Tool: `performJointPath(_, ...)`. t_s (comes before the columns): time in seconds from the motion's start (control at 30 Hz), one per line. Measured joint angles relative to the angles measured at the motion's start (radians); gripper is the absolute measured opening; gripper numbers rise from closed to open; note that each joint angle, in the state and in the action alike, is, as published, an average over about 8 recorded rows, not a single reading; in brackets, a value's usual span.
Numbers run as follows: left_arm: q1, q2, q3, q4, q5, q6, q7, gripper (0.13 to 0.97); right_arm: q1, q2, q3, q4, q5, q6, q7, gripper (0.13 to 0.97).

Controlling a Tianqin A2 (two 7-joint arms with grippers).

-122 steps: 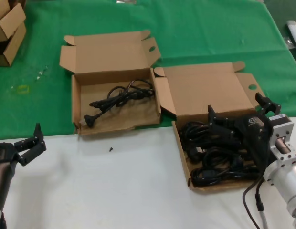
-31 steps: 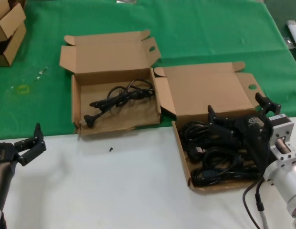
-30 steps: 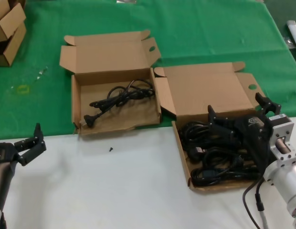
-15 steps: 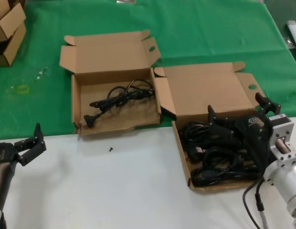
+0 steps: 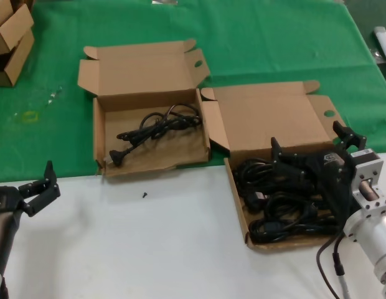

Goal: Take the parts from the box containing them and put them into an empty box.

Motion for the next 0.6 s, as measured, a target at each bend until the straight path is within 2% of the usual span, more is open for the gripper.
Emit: performJointPath(0.6,0.0,0.0,0.0,0.0,0.0,0.0,0.0,0.966,0.0,0.0,0.0,0.0,0.0,0.0,0.0,0.966)
